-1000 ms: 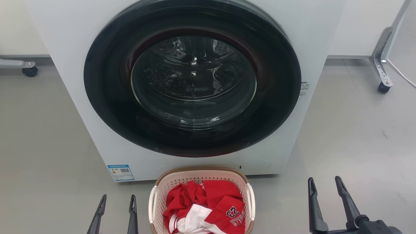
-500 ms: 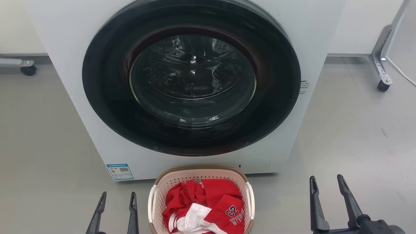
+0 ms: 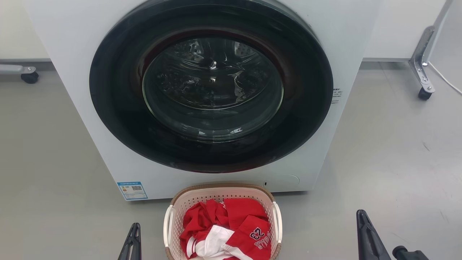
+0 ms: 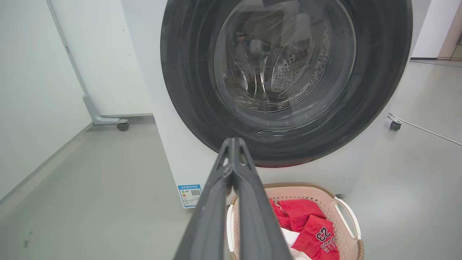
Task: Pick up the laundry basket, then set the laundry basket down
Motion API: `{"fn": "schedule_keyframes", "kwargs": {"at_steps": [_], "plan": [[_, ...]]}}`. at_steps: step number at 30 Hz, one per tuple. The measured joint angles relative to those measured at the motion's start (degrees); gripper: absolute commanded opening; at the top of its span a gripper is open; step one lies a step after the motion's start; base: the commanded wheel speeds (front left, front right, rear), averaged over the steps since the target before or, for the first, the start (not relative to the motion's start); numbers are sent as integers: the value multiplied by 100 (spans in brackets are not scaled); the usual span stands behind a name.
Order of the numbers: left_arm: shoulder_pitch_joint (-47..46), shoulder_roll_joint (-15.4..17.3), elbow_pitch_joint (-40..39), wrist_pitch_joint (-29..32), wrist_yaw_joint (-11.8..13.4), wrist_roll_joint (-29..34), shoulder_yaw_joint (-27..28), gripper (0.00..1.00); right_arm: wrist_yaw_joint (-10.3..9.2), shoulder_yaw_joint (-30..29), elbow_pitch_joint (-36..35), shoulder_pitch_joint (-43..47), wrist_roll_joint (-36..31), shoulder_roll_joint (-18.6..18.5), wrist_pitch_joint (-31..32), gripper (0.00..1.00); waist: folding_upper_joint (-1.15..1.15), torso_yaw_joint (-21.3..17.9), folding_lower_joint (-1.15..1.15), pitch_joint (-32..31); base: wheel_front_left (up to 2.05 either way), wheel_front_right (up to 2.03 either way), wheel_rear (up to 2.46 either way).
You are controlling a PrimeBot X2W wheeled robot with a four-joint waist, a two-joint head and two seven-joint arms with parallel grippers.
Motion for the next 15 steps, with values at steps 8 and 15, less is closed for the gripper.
{"fn": "schedule_keyframes", "kwargs": {"at_steps": [8,15], "plan": [[-25,-11,146,136,-107,-616,148,0,113,-166,141,-21,638,14,164,0,0,-9,0,8,0,0,0],[-85,-30,245,308,-208,-1356,227,0,231,-310,224,-146,1345,31,339,0,0,-17,0,12,0,0,0]]}}
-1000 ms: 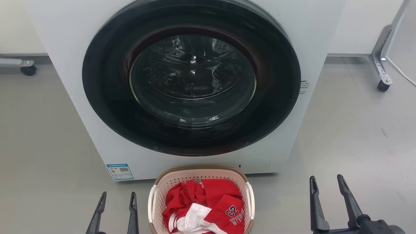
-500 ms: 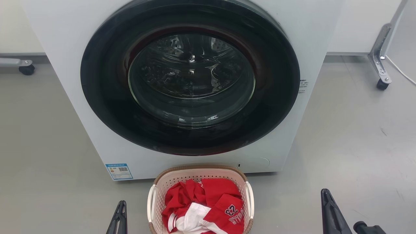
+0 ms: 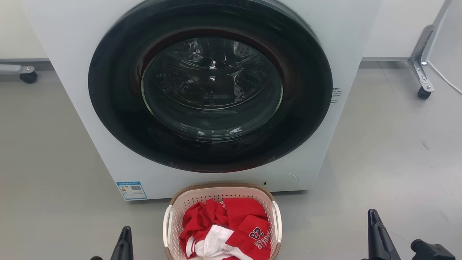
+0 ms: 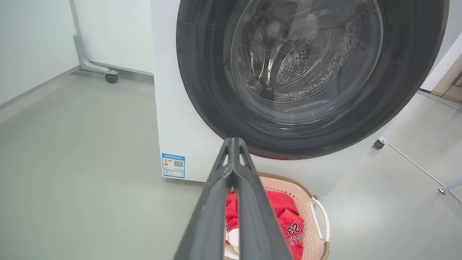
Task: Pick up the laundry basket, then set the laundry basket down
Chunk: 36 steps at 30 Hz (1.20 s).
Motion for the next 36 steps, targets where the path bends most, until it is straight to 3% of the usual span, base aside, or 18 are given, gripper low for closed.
{"fn": "schedule_keyframes", "kwargs": {"at_steps": [36], "plan": [[-569,-118,550,703,-504,-3058,553,0,512,-722,634,-482,3012,68,782,0,0,-39,0,22,0,0,0]]}}
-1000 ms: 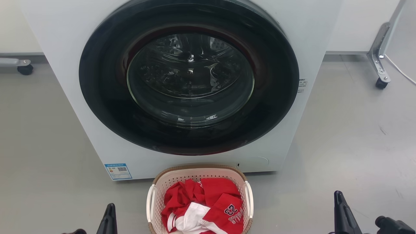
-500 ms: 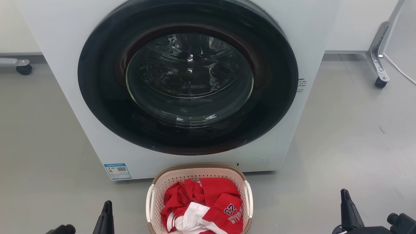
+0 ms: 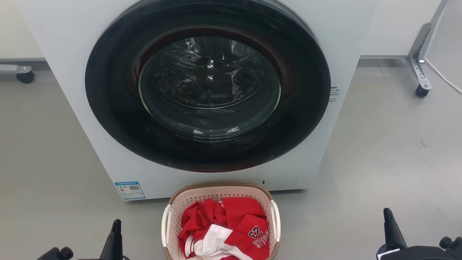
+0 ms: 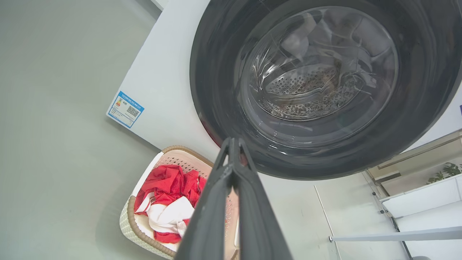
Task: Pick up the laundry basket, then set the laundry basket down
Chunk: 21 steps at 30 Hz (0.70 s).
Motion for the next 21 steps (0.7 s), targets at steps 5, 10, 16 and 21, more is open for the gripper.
{"fn": "schedule_keyframes", "kwargs": {"at_steps": [5,10,16,21], "plan": [[-125,-13,97,115,-67,-559,118,0,81,-124,100,-42,528,9,124,0,0,-7,0,4,0,0,0],[-214,-21,174,207,-155,-983,170,0,152,-224,203,-130,949,14,227,0,0,-13,0,7,0,0,0],[-283,-36,286,332,-243,-1501,287,0,253,-335,274,-236,1448,23,334,0,0,-19,0,11,0,0,0],[-383,-46,338,412,-304,-1951,338,0,324,-446,404,-285,1884,31,453,0,0,-25,0,15,0,0,0]]}}
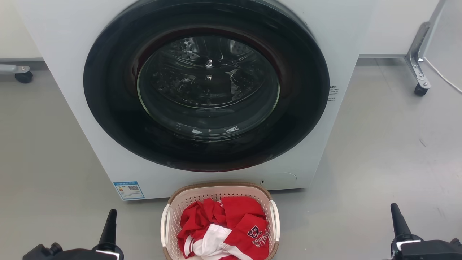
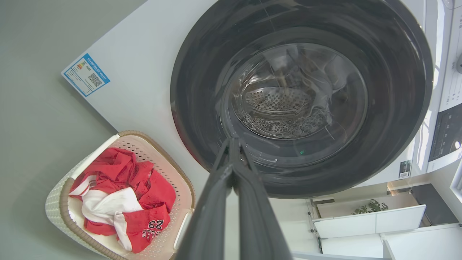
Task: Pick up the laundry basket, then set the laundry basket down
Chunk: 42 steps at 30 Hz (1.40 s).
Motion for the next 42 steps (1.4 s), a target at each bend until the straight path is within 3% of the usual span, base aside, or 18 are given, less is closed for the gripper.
{"fn": "schedule_keyframes", "kwargs": {"at_steps": [23,42], "plan": [[-381,-76,374,431,-339,-1958,357,0,345,-443,383,-310,1945,24,455,0,0,-25,0,15,0,0,0],[-427,-89,380,445,-347,-2052,359,0,356,-455,389,-393,1972,26,471,0,0,-26,0,16,0,0,0]]}}
